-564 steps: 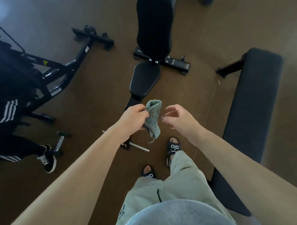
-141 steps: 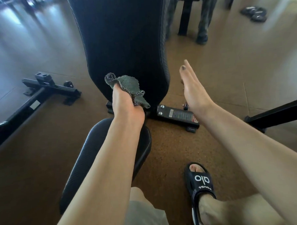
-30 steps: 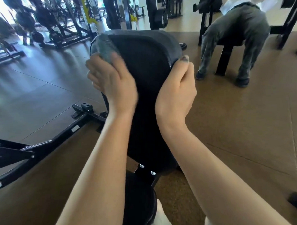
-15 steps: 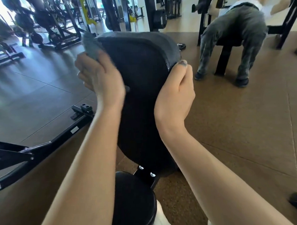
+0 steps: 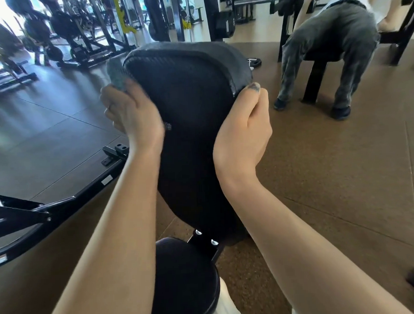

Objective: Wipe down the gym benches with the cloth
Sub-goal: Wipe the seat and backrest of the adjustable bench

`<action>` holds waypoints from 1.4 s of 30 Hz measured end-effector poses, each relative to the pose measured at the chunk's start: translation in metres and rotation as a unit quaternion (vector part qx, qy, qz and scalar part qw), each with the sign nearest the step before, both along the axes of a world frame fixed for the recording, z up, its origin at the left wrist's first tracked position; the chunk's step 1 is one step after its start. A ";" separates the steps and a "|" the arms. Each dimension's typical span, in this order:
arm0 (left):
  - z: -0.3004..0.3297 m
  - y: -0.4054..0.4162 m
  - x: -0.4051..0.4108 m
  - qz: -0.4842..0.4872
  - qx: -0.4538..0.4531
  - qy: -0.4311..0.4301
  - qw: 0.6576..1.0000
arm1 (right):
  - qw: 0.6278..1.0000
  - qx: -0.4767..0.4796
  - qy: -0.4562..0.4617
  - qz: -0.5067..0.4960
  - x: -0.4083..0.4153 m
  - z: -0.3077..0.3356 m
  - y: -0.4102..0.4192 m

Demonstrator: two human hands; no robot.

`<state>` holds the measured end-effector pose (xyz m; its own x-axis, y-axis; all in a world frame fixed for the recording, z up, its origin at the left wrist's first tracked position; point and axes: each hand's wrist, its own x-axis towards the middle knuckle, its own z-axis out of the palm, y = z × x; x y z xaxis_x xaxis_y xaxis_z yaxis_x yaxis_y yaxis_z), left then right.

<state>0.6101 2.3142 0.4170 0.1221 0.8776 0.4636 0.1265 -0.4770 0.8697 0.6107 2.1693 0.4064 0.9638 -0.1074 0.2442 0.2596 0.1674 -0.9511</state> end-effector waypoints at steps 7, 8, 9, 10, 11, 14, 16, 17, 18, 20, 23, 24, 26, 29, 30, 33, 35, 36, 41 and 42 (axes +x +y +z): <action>-0.013 -0.061 -0.001 -0.042 0.134 0.019 0.990 | 1.000 -0.004 -0.004 -0.006 0.002 -0.002 0.000; -0.011 -0.065 -0.001 -0.041 0.154 0.019 0.987 | 1.000 -0.004 -0.005 -0.004 0.002 -0.002 0.000; -0.007 -0.062 0.000 -0.038 0.158 0.017 0.987 | 1.000 -0.004 -0.006 -0.004 0.002 -0.002 0.000; -0.002 -0.054 0.001 -0.032 0.148 0.015 0.988 | 1.000 -0.004 -0.006 -0.003 0.002 -0.002 0.000; 0.004 -0.043 0.002 -0.023 0.127 0.010 0.992 | 1.000 -0.003 -0.006 -0.003 0.002 -0.002 0.000; 0.019 -0.008 0.004 -0.003 0.032 0.001 0.999 | 1.000 -0.003 -0.005 -0.001 0.001 -0.002 0.001; 0.019 -0.007 0.005 0.014 0.012 0.005 1.000 | 1.000 -0.001 -0.006 -0.002 0.001 -0.001 0.001; 0.016 -0.013 0.005 0.014 0.014 0.004 1.000 | 1.000 -0.001 -0.006 -0.004 0.001 -0.001 0.001; 0.011 -0.024 0.006 0.007 0.022 -0.001 1.000 | 1.000 -0.001 -0.005 -0.005 0.001 -0.001 0.001; -0.003 -0.049 0.005 -0.014 0.052 -0.007 0.998 | 1.000 -0.001 -0.006 -0.005 0.001 0.000 0.001; -0.016 -0.073 0.003 -0.031 0.113 0.005 0.993 | 1.000 -0.002 -0.012 -0.007 0.001 0.000 0.000; -0.014 -0.073 0.003 -0.035 0.124 0.003 0.992 | 1.000 -0.001 -0.013 -0.006 0.001 0.000 0.000; -0.009 -0.061 0.005 -0.025 0.117 -0.008 0.993 | 1.000 -0.001 -0.013 -0.004 0.001 -0.001 -0.001; 0.007 -0.025 0.008 0.019 0.026 -0.019 0.999 | 1.000 0.002 -0.008 0.002 0.000 -0.001 -0.001; 0.010 -0.017 0.009 0.032 0.000 -0.014 0.999 | 1.000 0.001 -0.009 0.003 -0.001 -0.001 -0.001; 0.005 -0.025 0.008 0.029 0.003 -0.002 1.000 | 1.000 -0.002 -0.013 -0.002 -0.001 -0.001 0.000; -0.008 -0.051 0.007 -0.001 0.045 -0.006 0.999 | 1.000 -0.003 -0.012 -0.005 0.000 -0.001 0.000; -0.015 -0.065 0.005 -0.012 0.071 -0.002 0.997 | 1.000 -0.004 -0.011 -0.006 0.000 -0.001 0.000; -0.019 -0.061 0.004 -0.016 0.122 0.001 0.992 | 1.000 -0.008 -0.008 -0.004 0.001 -0.002 0.000; -0.017 -0.047 0.005 -0.005 0.096 -0.004 0.995 | 1.000 -0.007 -0.006 -0.002 0.001 -0.002 0.000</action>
<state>0.6146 2.2676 0.3995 0.1254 0.7712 0.6242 0.1138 -0.6362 0.7631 0.6116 2.1694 0.4043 0.9605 -0.1072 0.2570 0.2713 0.1529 -0.9503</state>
